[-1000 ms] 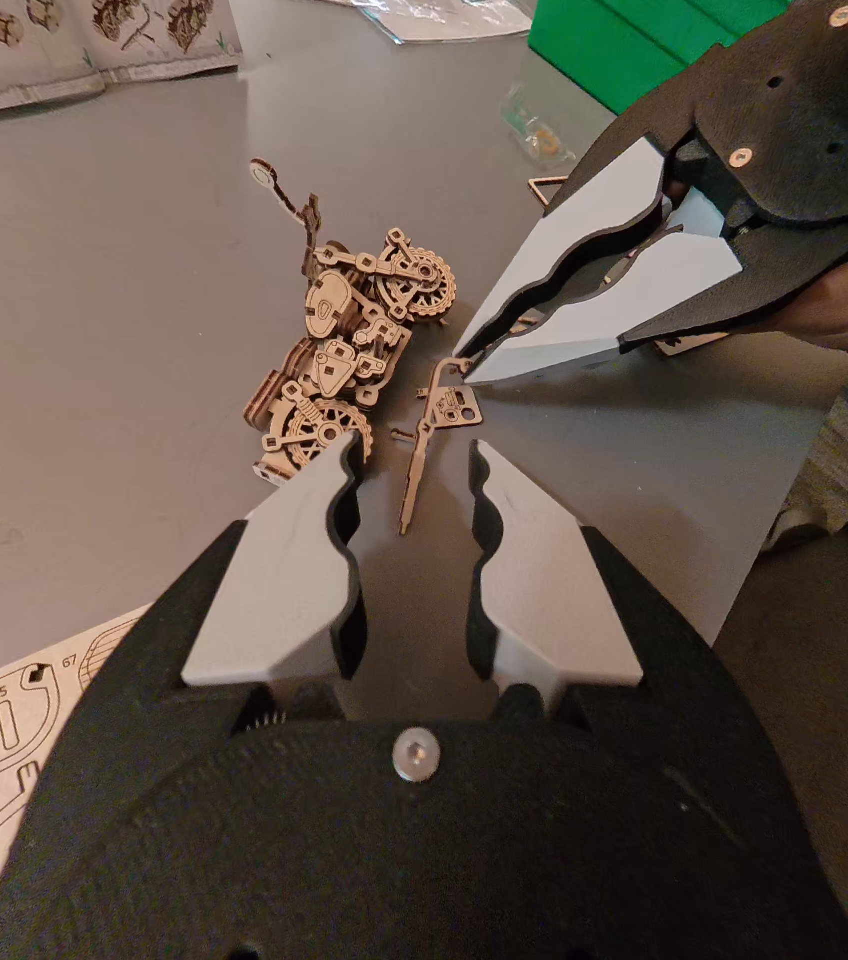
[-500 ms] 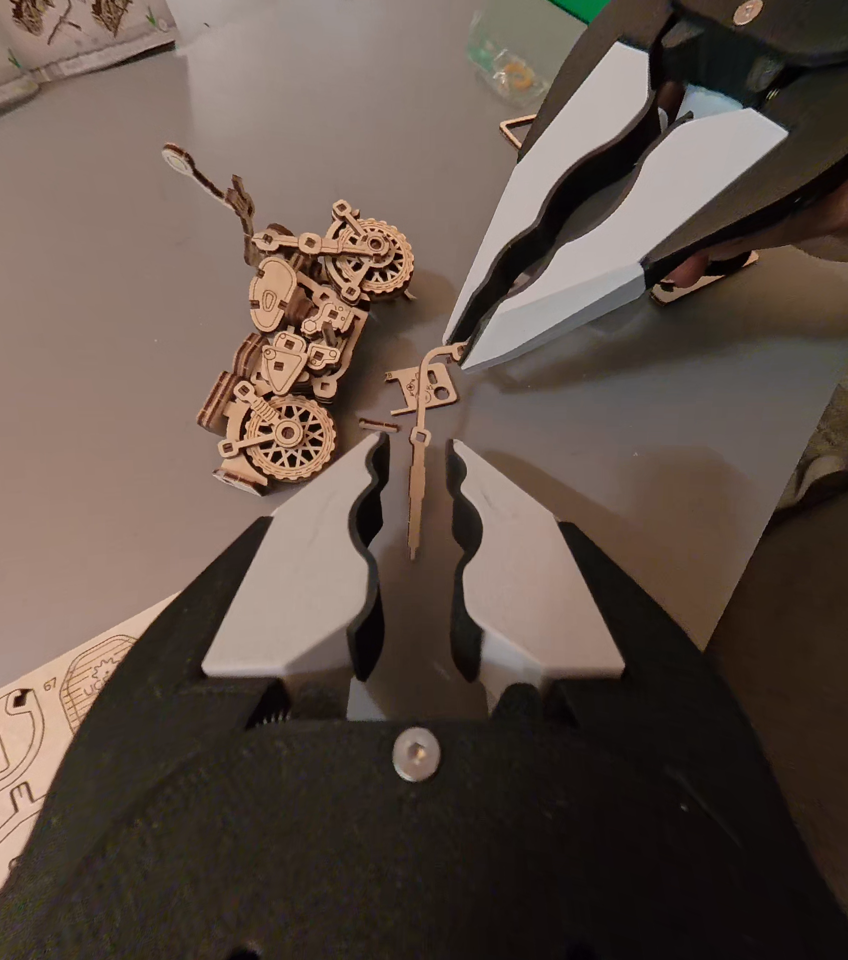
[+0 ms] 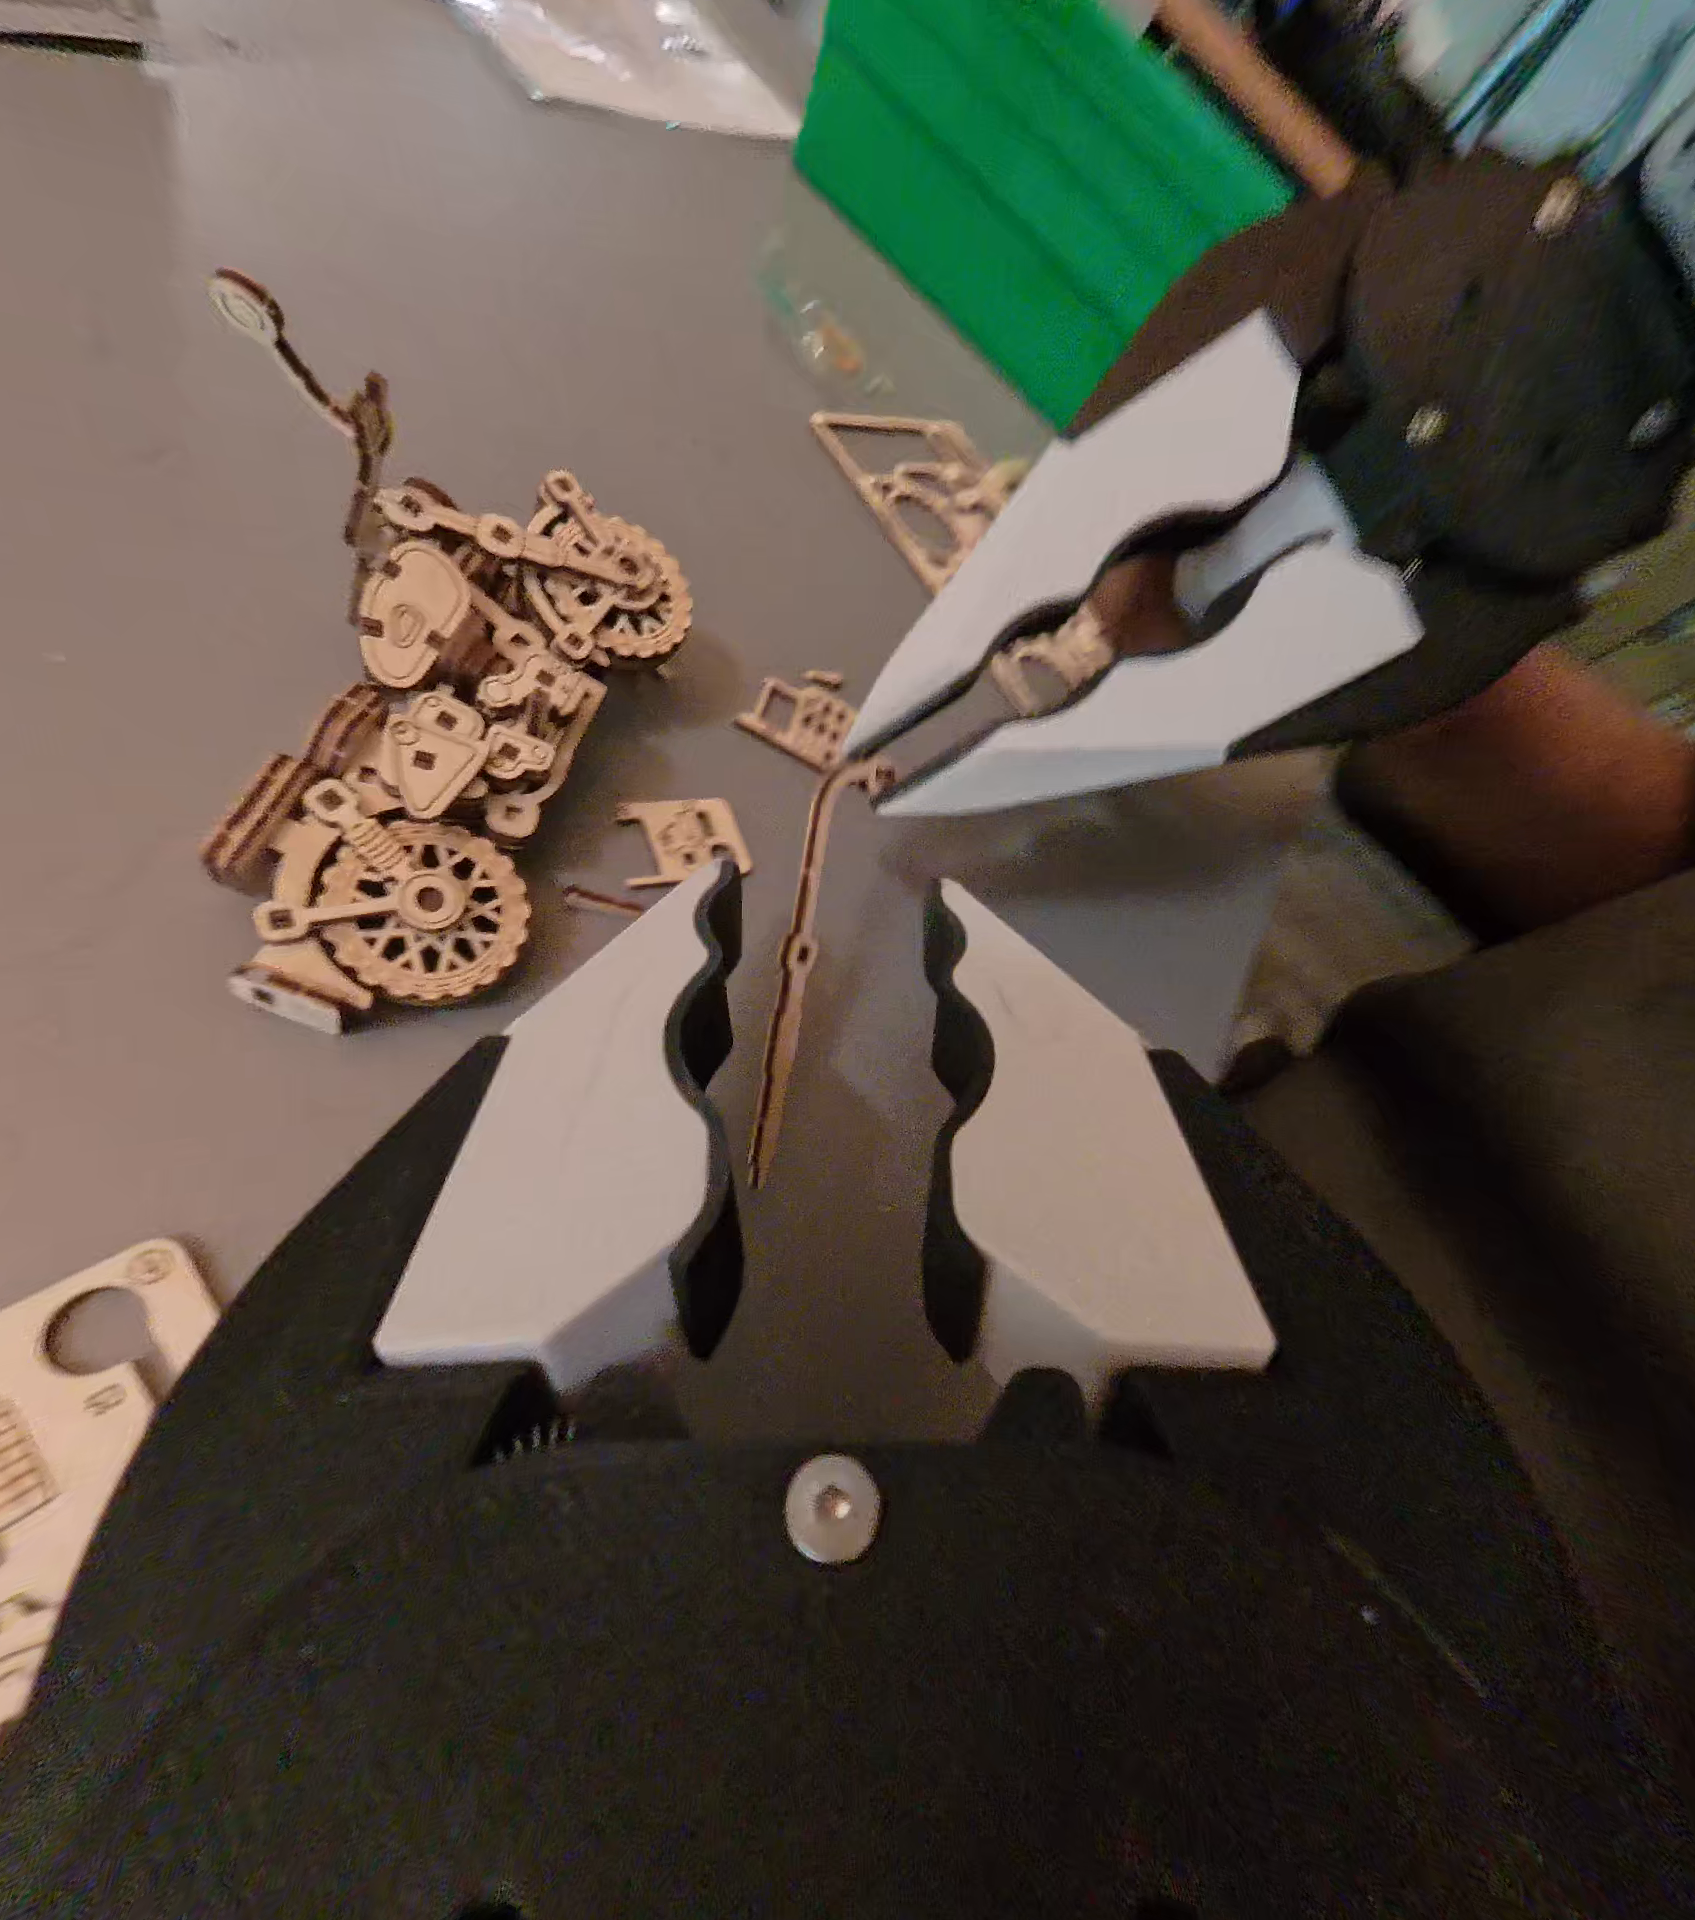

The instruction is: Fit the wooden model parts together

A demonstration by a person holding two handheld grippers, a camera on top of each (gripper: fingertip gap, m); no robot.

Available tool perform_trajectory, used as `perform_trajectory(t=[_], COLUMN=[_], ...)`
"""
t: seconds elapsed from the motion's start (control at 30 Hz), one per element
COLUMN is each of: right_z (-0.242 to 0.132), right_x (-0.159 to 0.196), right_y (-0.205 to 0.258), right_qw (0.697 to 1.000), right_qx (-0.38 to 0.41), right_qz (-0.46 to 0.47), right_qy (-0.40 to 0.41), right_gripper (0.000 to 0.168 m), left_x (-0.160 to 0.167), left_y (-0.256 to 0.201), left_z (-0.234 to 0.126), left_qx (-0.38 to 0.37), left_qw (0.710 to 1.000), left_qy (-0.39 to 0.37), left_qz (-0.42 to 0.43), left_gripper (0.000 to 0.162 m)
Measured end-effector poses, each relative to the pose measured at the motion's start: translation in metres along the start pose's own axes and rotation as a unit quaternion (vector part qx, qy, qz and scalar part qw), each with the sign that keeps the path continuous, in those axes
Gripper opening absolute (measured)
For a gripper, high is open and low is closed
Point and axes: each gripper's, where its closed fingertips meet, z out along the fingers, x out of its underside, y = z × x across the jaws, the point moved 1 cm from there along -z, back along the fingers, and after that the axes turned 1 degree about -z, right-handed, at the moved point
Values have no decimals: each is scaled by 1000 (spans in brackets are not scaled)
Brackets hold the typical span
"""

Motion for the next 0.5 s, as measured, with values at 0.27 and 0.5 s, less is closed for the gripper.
perform_trajectory(t=[0.27, 0.5], right_z=[-14, -27], right_x=[-10, -15], right_y=[25, 36], right_qw=[995, 989], right_qx=[-47, -106], right_qz=[-67, -37], right_qy=[-50, -98], right_gripper=[6, 6], left_x=[-2, 6], left_y=[-22, -48], left_z=[-5, -4], left_qx=[139, 204], left_qw=[987, 977], left_qy=[-8, 15], left_qz=[-81, -54], left_gripper=[37, 32])
